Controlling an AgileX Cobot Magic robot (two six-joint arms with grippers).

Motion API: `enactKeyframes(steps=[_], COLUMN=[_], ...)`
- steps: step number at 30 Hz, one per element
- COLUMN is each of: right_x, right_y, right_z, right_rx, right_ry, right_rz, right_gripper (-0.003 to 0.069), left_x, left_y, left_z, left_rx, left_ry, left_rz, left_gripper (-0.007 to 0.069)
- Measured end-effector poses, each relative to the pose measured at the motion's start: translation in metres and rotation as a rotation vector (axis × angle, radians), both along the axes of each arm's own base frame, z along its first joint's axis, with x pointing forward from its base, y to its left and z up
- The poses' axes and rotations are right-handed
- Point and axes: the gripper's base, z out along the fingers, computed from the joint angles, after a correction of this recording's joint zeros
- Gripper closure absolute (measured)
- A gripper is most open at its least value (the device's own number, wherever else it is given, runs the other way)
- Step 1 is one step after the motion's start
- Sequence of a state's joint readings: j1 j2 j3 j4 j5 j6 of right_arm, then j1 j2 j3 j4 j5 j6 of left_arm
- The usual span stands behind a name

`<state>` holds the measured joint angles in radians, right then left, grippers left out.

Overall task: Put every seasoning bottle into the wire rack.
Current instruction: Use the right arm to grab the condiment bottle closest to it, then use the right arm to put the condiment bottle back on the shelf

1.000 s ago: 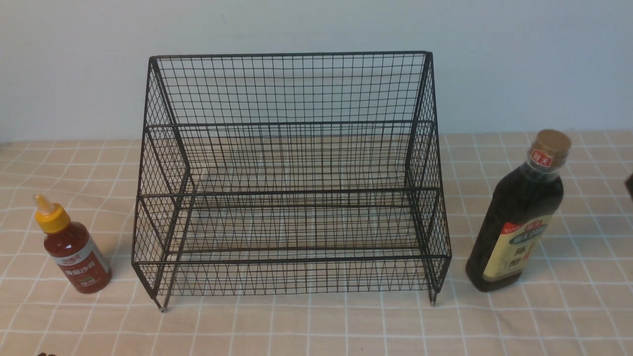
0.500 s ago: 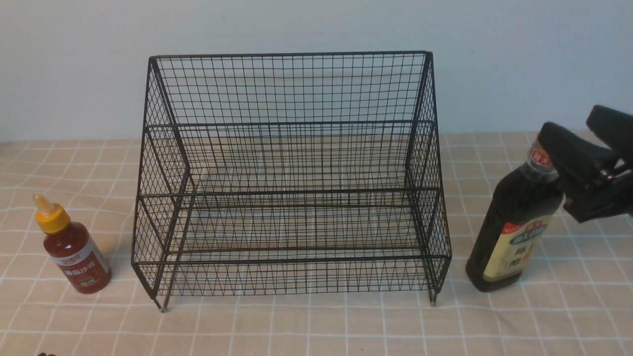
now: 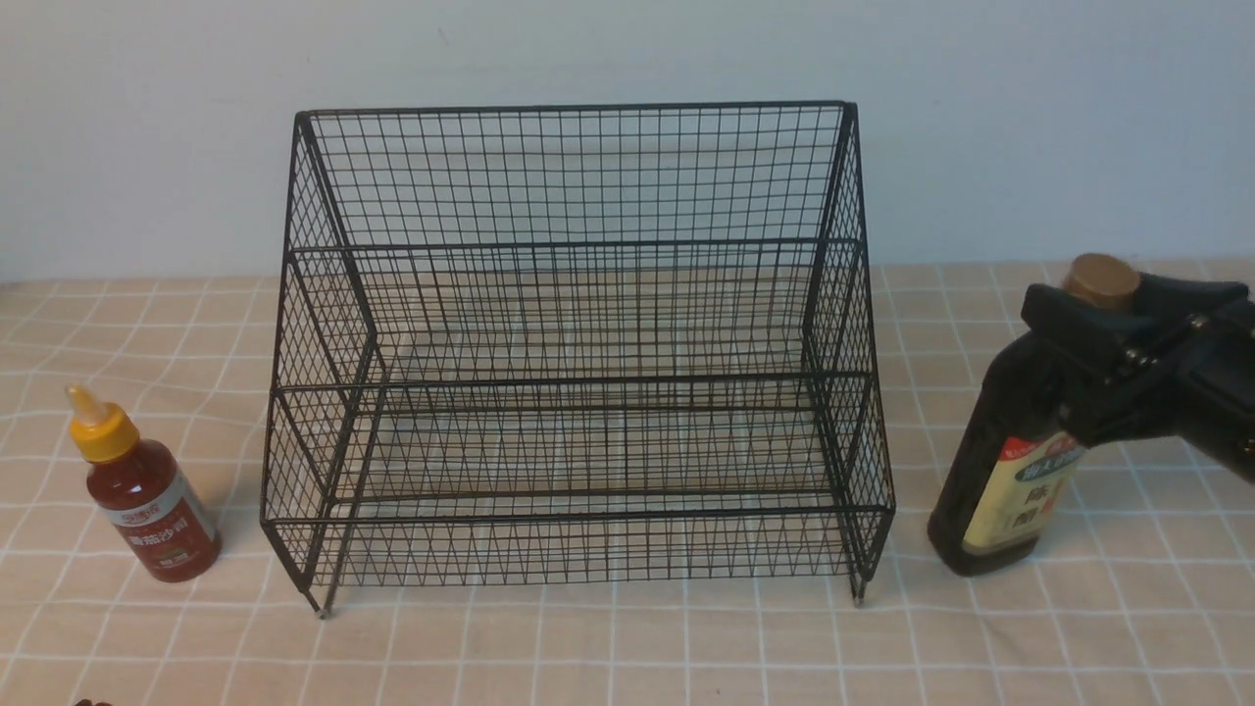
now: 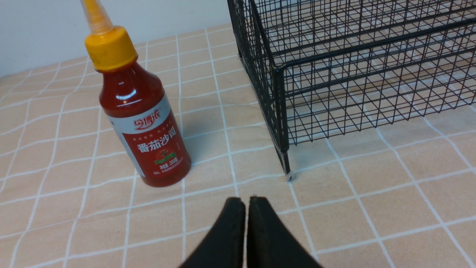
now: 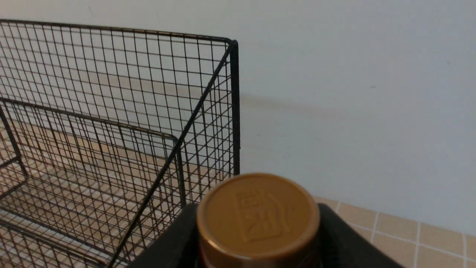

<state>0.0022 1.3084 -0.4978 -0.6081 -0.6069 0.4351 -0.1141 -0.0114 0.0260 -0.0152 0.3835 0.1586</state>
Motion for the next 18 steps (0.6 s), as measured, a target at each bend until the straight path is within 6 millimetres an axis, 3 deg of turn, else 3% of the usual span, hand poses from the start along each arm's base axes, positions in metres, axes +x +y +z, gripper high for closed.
enactKeyframes(steps=[5, 10, 11, 12, 13, 14, 16, 18], right_x=[0.002, -0.003, -0.003, -0.005, -0.005, -0.007, -0.008, -0.008], right_y=[-0.004, -0.010, -0.010, -0.011, -0.011, -0.012, -0.009, -0.007], right_z=[0.026, 0.094, 0.097, 0.113, 0.115, 0.132, 0.147, 0.151], right_rx=[-0.083, -0.049, -0.045, -0.012, -0.007, 0.049, 0.097, 0.109], right_ry=[-0.051, -0.228, -0.233, -0.262, -0.262, -0.282, -0.281, -0.275], right_rz=[-0.044, -0.111, -0.113, -0.125, -0.128, -0.139, -0.137, -0.132], right_gripper=[0.0331, 0.0331, 0.0331, 0.0331, 0.0331, 0.0331, 0.0331, 0.0331], left_x=[0.000, 0.000, 0.000, 0.000, 0.000, 0.000, 0.000, 0.000], left_y=[0.000, 0.000, 0.000, 0.000, 0.000, 0.000, 0.000, 0.000], left_z=[0.000, 0.000, 0.000, 0.000, 0.000, 0.000, 0.000, 0.000], left_rx=[0.000, 0.000, 0.000, 0.000, 0.000, 0.000, 0.000, 0.000], left_ry=[0.000, 0.000, 0.000, 0.000, 0.000, 0.000, 0.000, 0.000], left_rz=[0.000, 0.000, 0.000, 0.000, 0.000, 0.000, 0.000, 0.000], left_gripper=[0.0631, 0.0631, 0.0631, 0.0631, 0.0631, 0.0631, 0.0631, 0.0631])
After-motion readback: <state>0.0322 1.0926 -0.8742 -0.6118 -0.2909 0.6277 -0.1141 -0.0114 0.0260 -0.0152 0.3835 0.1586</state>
